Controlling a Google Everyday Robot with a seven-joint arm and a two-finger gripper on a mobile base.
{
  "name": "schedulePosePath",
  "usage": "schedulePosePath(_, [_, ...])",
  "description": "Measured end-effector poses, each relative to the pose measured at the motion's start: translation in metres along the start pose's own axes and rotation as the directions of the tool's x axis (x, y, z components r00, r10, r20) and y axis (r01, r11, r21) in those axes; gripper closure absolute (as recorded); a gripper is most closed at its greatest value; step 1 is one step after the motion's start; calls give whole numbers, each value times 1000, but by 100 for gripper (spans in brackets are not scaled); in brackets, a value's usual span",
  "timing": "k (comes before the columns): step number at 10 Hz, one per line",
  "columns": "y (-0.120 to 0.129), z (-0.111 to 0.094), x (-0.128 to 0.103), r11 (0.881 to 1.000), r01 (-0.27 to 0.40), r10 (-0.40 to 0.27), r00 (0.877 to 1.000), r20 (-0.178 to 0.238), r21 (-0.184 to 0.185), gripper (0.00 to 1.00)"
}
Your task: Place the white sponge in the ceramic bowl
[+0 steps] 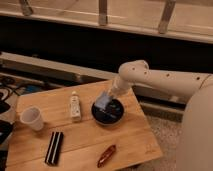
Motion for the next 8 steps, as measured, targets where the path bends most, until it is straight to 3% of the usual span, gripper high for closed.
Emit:
schedulePosePath(2, [1,1,-1,1000,5,-5,1000,0,-2,16])
schedulePosePath(3, [0,2,-5,1000,8,-8,1000,-2,-2,13])
schedulePosePath(8, [1,3,2,1000,18,-18,1000,-4,2,13])
